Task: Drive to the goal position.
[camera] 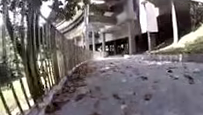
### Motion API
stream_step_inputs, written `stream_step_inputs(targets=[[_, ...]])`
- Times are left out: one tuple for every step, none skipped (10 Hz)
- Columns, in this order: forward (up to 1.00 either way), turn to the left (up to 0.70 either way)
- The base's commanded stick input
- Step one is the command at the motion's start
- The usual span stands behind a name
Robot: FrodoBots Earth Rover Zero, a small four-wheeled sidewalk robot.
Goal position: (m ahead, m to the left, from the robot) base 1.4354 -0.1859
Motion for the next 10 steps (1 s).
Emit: stream_step_inputs(targets=[[0.7,0.07],[0.7,0.0],[0.7,0.0],[0.7,0.08],[0.7,0.07],[0.7,0.07],[0.7,0.08],[0.7,0.06],[0.7,0.02],[0.7,0.09]])
